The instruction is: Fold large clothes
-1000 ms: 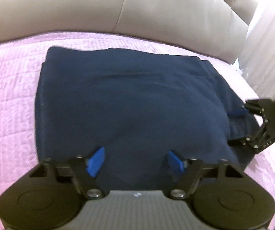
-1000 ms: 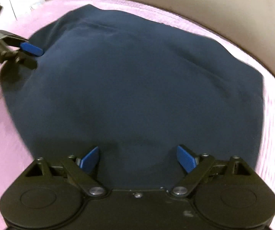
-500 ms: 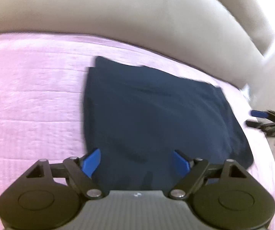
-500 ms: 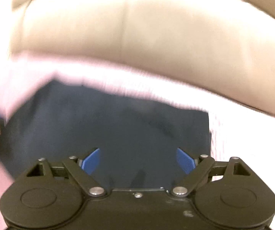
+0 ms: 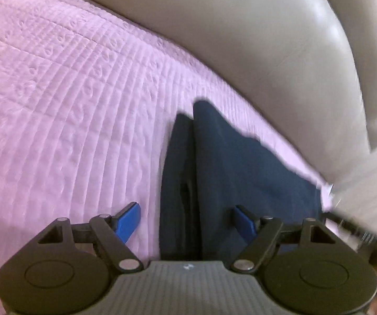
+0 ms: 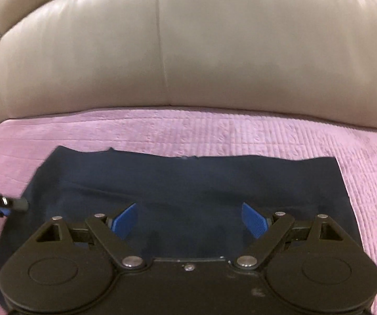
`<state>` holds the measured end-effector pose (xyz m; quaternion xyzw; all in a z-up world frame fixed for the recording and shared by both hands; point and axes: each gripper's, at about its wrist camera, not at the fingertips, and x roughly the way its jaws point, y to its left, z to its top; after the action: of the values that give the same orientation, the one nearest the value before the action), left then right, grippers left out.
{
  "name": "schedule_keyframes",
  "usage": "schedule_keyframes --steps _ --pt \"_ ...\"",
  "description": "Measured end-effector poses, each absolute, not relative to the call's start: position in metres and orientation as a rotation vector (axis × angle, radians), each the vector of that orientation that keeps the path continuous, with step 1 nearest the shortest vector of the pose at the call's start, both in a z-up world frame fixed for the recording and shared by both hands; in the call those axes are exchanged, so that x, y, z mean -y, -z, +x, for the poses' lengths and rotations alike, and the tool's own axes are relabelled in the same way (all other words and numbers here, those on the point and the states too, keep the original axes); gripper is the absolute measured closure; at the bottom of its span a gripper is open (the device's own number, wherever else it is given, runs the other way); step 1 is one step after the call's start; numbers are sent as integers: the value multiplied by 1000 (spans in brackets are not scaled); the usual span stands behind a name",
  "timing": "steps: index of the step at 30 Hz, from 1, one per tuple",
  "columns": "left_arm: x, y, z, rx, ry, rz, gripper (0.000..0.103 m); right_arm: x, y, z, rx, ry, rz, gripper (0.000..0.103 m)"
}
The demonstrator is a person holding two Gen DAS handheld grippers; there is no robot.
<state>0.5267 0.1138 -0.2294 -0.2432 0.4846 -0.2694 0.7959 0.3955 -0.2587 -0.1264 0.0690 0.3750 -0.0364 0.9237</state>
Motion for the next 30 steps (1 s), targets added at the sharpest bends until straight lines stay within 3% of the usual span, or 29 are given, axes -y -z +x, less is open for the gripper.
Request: schedule_keyframes --steps 7,11,16,22,24,25,30 --pt "-104 245 559 -983 616 -677 6 278 148 415 -766 187 295 1" --pt "-100 248 538 -1015 746 -672 7 269 165 444 -813 214 192 0" --pt "-105 254 499 -1076 839 -705 11 259 171 413 -808 185 159 0" --pt "-89 259 482 -1112 821 -806 8 251 172 357 -786 154 90 0" --pt "-75 259 481 -1129 814 -782 36 250 171 339 -780 155 98 1" --pt "-67 257 480 -1145 776 -719 73 249 170 330 -775 155 103 1" --pt "-44 233 457 -1079 637 -630 74 241 171 290 -765 149 98 1"
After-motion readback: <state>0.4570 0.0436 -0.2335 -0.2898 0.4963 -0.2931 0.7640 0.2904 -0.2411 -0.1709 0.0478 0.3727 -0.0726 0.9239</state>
